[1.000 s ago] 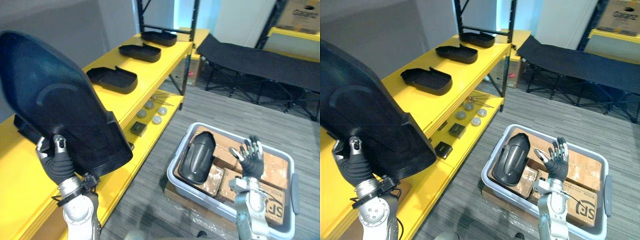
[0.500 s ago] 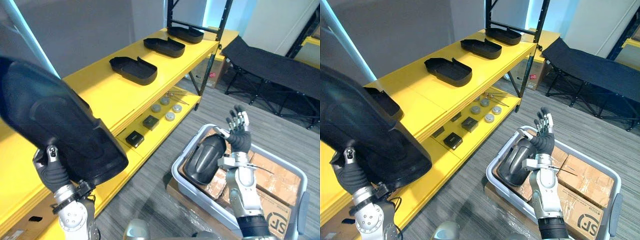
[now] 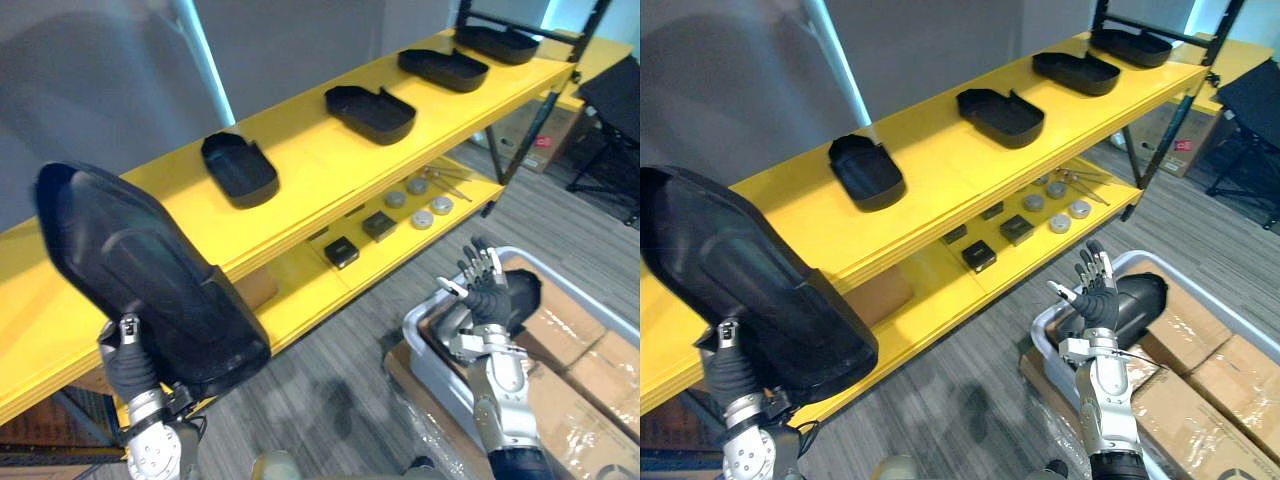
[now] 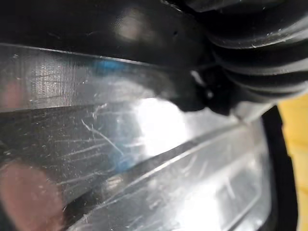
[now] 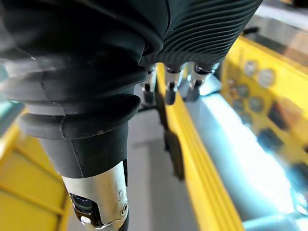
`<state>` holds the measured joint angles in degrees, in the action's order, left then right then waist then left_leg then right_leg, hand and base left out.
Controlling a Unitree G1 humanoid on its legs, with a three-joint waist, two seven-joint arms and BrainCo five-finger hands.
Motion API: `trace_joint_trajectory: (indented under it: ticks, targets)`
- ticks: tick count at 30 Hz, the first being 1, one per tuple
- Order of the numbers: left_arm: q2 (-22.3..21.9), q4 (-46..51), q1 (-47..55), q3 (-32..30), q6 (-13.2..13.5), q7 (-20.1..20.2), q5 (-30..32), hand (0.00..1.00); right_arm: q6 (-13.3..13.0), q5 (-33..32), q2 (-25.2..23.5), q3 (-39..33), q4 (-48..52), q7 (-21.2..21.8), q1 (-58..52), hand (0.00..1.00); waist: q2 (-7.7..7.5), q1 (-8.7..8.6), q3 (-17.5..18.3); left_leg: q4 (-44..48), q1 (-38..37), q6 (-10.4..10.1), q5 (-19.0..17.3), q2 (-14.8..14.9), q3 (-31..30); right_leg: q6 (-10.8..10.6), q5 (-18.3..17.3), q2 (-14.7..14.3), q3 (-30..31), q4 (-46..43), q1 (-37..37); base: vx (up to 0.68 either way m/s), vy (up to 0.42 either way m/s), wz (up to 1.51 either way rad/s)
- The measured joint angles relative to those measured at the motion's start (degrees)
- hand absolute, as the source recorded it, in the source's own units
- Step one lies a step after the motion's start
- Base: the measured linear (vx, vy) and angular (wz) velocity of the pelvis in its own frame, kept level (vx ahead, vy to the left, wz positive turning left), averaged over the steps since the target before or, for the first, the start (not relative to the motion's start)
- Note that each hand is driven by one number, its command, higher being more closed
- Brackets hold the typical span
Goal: Walk over and take plastic housings, then place them on the shelf
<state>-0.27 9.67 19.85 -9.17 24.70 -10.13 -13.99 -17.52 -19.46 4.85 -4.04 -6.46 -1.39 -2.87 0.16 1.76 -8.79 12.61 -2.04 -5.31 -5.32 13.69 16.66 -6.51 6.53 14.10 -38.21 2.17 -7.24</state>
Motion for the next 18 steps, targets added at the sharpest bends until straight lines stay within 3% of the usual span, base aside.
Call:
trace_joint_trajectory:
  ticks: [2,4,5,7,9,12,14,15,16,17,18]
  targets:
    - [0.90,-0.03,-0.07,2.79,-0.46,1.68,-0.17,1.00,-0.13,0.02,-0.58,-0.44,0.02,-0.62,-0.77,0.00,-0.87,-0.88,0.59,-4.57,-1.35,-1.75,1.11,-0.84,1.55,-0.13,0.06,0.58,-3.07,-0.56,-1.36,0.06,0.186,0.90]
    - [1.05,0.00,-0.02,5.37,-1.49,2.69,0.70,1.00,-0.70,-0.11,-0.56,-0.95,0.00,-1.00,-0.91,0.00,0.15,-0.84,1.19,-9.36,-3.37,-3.32,2.24,-1.96,1.11,-0.14,0.06,1.17,-4.42,-0.90,-2.63,0.03,0.139,0.48]
    - [1.06,0.02,-0.13,5.59,-1.56,2.89,0.98,1.00,-1.12,-0.17,-0.57,-0.93,0.00,-0.88,-0.90,0.00,0.07,-0.85,1.40,-10.36,-3.81,-3.18,2.71,-2.45,1.10,-0.14,0.06,1.51,-4.55,-1.04,-2.75,-0.02,0.102,0.28]
    - [1.11,0.65,-0.39,5.64,-2.32,2.93,0.93,1.00,-2.85,-0.10,-0.56,-0.96,-0.04,-0.03,-1.58,0.00,2.22,-1.12,1.67,-13.47,-4.04,-2.67,4.64,-3.98,1.09,-0.40,-0.13,2.91,-6.08,-1.96,-2.76,-0.05,0.090,0.29]
    - [1.07,0.87,-0.81,5.64,-2.38,2.83,0.86,1.00,-3.68,0.13,-0.49,-0.60,-1.07,-0.03,-1.87,0.00,3.14,-1.11,2.13,-15.27,-4.16,-2.53,5.70,-4.61,1.23,-0.76,-0.09,3.44,-7.01,-2.42,-2.76,-0.03,0.045,0.32]
    - [1.08,1.46,-1.08,5.65,-2.35,2.22,0.89,1.00,-5.42,0.12,-0.54,0.34,-2.12,-0.07,-1.74,0.00,3.56,-0.46,2.22,-16.47,-4.85,-2.86,6.15,-4.79,1.39,-1.16,-0.25,4.74,-6.99,-5.81,-2.79,-0.02,0.067,0.29]
    - [1.60,1.48,-1.93,5.78,-2.34,1.44,1.20,1.00,-6.60,0.65,-0.70,0.89,-1.69,-0.04,-1.61,0.00,3.05,-0.21,1.89,-15.65,-4.52,-2.07,5.62,-5.09,-0.64,-0.42,-0.58,5.30,-0.68,-8.52,-2.74,-0.03,0.091,0.46]
    - [2.63,1.48,-3.10,6.02,-2.33,1.37,1.70,1.00,-6.74,1.31,-0.70,1.03,-0.79,-0.13,-1.70,0.00,2.06,-0.41,1.25,-13.78,-3.29,-1.15,4.94,-5.22,-2.85,0.57,-0.95,5.58,8.33,-11.47,-2.06,-0.04,0.113,0.78]
    - [3.10,1.48,-3.96,6.09,-2.15,1.52,1.83,1.00,-6.89,2.03,-0.50,0.95,0.37,-0.47,-1.75,0.00,2.06,-0.42,1.06,-13.30,-1.99,-0.93,4.82,-5.15,-5.16,1.09,-1.09,5.57,14.19,-15.14,-0.24,-0.04,0.097,0.93]
    - [3.40,1.47,-4.68,6.17,-1.99,1.61,1.83,1.00,-7.03,2.28,-0.34,0.82,1.74,-0.80,-1.82,0.00,2.31,-0.75,0.56,-13.83,-1.10,-0.83,4.93,-5.01,-7.07,3.03,-1.71,5.15,17.81,-17.96,1.58,-0.04,0.028,1.16]
    - [4.43,1.18,-6.22,6.00,-1.54,1.74,1.82,1.00,-7.99,3.02,-0.61,0.82,3.65,-1.07,-1.67,0.00,2.40,-1.53,0.33,-17.37,0.29,-0.80,5.36,-4.16,-10.91,4.34,-11.26,-0.17,24.64,-15.75,2.97,-0.06,-0.056,1.33]
